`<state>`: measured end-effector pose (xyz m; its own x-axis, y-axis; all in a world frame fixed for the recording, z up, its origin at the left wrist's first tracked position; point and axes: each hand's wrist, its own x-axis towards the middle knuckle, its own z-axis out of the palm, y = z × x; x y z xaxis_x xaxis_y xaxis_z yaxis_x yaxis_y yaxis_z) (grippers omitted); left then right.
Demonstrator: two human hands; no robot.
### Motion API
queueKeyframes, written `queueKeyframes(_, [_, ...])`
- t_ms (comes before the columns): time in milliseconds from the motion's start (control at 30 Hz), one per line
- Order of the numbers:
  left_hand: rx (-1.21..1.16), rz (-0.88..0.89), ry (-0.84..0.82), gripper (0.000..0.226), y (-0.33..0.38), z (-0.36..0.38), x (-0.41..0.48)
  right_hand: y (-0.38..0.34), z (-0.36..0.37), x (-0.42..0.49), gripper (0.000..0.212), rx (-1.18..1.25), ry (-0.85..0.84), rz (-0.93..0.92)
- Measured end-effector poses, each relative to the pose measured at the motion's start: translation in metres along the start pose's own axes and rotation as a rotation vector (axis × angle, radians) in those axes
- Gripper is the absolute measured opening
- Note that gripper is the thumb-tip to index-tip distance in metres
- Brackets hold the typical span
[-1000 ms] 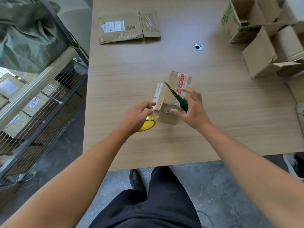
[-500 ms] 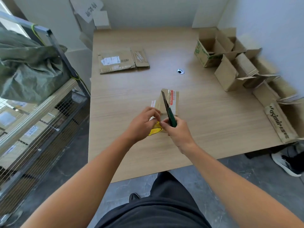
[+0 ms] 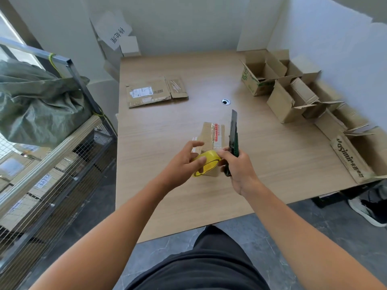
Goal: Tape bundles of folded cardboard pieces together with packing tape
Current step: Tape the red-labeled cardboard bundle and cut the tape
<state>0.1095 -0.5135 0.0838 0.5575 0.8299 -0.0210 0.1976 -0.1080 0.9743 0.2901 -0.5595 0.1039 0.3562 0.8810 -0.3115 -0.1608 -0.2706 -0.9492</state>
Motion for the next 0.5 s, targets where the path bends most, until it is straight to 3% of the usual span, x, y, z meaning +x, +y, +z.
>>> queueKeyframes(167, [0.044,0.052,-0.006,0.021,0.005,-0.001,0.003,-0.002,-0.006,-0.006,0.016,-0.102,-0.123,-0.101])
queueKeyframes(300, [0.073,0.065,-0.038,0.019,0.013,-0.008,0.010,-0.009,-0.013,0.001,0.020,-0.038,-0.034,-0.101])
queueKeyframes(500, [0.470,-0.044,-0.040,0.014,0.005,-0.058,0.032,0.010,-0.035,0.018,0.021,0.088,0.126,-0.034])
